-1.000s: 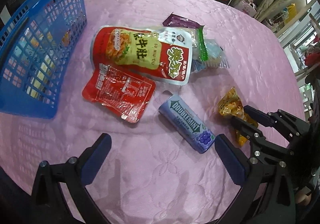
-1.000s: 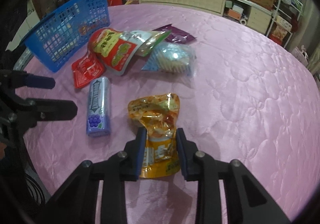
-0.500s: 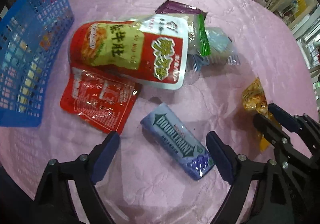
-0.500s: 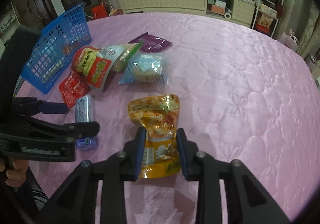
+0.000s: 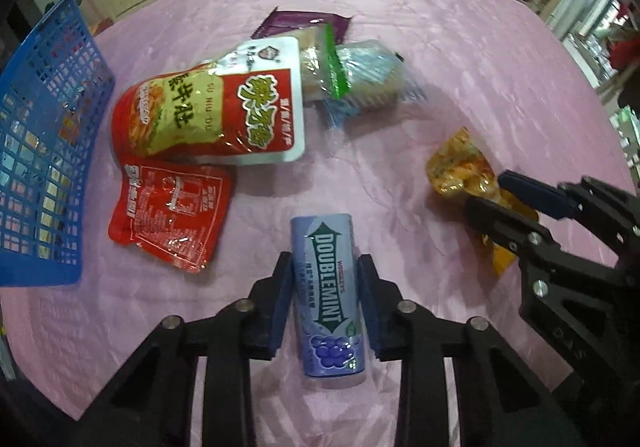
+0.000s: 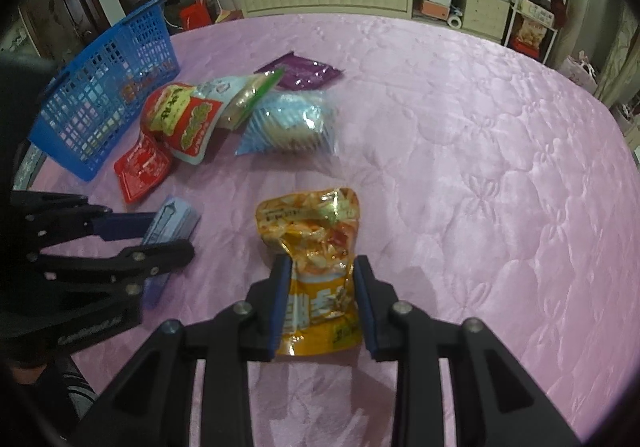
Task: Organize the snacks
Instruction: 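Grasp the yellow-orange snack bag with the right tool while the left tool grasps the Doublemint box, then carry the yellow bag and Doublemint box over the blue basket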
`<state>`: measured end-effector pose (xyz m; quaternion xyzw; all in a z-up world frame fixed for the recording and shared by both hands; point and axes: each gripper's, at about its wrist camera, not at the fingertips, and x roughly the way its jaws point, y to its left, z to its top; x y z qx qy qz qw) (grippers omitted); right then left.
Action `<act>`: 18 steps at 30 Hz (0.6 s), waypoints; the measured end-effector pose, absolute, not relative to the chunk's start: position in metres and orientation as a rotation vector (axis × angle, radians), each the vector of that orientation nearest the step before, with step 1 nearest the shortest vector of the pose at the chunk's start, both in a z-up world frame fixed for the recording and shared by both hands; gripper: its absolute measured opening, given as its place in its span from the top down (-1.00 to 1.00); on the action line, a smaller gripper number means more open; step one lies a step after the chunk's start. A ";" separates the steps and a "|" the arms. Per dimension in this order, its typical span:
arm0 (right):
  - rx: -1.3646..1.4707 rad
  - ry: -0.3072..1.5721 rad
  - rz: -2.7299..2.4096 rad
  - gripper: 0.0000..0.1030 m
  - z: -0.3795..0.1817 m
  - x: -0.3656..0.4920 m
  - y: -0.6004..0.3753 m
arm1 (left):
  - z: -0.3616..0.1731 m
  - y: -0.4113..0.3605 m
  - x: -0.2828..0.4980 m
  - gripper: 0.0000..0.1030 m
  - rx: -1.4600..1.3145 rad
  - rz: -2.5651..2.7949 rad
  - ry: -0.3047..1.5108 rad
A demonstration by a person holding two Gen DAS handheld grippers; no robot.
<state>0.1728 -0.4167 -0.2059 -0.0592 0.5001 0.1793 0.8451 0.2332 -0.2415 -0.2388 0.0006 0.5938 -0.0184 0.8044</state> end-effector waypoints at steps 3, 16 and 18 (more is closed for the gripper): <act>-0.054 1.073 0.386 0.30 -0.205 0.169 -0.417 | -0.238 -0.234 0.221 0.45 0.002 -0.059 1.261; -0.085 1.068 0.323 0.31 -0.183 0.133 -0.380 | -0.210 -0.184 0.187 0.45 -0.020 -0.119 1.156; -0.087 1.052 0.318 0.31 -0.171 0.131 -0.375 | -0.200 -0.175 0.181 0.45 -0.023 -0.129 1.134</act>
